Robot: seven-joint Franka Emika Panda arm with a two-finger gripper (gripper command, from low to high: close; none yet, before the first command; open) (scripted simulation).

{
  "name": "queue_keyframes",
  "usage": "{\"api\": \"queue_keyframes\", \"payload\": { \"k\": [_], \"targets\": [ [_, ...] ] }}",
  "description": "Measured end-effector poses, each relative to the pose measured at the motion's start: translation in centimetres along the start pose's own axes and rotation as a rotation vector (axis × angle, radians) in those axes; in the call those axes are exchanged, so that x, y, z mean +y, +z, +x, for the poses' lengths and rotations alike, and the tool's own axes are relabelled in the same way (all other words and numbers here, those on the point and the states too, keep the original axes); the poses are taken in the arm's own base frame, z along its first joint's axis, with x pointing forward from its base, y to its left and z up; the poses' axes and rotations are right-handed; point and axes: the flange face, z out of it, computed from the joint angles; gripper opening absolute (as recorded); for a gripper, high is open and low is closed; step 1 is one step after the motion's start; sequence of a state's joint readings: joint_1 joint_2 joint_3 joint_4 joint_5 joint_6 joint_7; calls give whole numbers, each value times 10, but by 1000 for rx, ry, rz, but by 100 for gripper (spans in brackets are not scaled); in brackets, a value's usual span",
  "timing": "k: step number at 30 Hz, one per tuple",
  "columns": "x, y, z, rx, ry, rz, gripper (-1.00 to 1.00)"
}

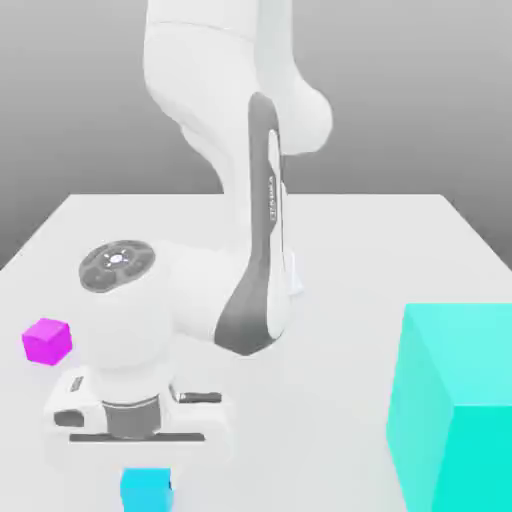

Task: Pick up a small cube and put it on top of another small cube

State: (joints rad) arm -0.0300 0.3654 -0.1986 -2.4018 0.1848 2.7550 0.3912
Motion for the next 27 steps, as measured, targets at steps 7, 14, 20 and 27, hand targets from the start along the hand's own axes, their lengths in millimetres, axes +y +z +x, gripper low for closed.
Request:
{"api": "queue_keyframes", "payload": {
  "k": [7, 14, 20, 27],
  "targets": [
    [-83, -47, -29, -25, -440, -35, -100],
    [-184, -94, -85, -18, -1056, -166, -100],
    [-265, -166, -169, 48, -1563, -358, -100],
    [-306, -259, -311, 71, -1517, -185, -100]
  ]
}}
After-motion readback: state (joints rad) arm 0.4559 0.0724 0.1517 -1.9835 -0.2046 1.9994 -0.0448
